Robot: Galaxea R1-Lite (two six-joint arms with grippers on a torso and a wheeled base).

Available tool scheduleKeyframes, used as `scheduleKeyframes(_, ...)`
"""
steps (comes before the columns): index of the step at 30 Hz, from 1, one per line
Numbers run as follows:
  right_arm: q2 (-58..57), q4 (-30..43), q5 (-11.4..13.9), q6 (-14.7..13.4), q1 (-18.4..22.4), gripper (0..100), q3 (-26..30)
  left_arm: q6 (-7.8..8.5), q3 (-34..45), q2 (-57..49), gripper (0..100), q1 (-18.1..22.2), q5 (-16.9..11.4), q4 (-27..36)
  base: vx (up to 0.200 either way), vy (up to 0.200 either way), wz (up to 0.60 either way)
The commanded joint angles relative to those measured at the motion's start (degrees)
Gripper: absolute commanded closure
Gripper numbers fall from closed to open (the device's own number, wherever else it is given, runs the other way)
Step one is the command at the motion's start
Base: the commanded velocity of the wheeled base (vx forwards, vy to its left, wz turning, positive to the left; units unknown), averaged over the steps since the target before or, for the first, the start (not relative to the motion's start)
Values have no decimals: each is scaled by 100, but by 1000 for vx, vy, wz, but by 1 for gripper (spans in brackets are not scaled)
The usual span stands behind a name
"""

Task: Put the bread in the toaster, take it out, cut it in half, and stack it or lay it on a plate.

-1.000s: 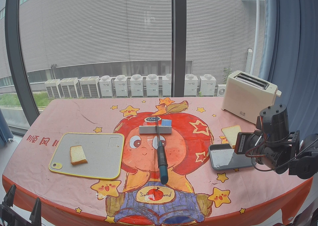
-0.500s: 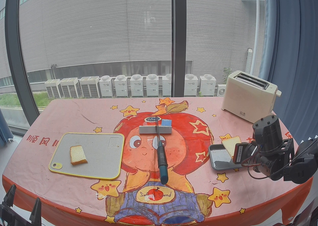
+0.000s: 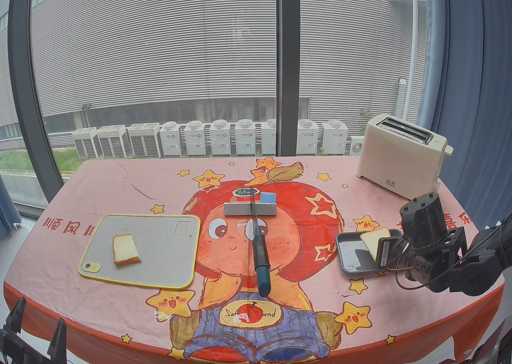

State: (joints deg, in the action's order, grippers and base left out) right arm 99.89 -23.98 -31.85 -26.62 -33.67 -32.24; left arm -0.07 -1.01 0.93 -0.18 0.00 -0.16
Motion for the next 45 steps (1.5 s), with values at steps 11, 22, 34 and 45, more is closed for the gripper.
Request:
scheduleKeyframes(11, 224, -2, -84, -1, 45, 100, -28, -1, 101, -93, 0, 1, 0, -2, 0, 0, 0)
scheduleKeyframes(22, 496, -608, -137, 17, 54, 100, 16, -1, 101, -93, 0, 1, 0, -2, 0, 0, 0)
scheduleKeyframes(34, 496, -678, -225, 26, -26, 100, 131, -1, 101, -93, 0, 1, 0, -2, 0, 0, 0)
scheduleKeyframes(45, 496, -687, -295, 17, -17, 0, 113, -1, 101, -93, 0, 1, 0, -2, 0, 0, 0)
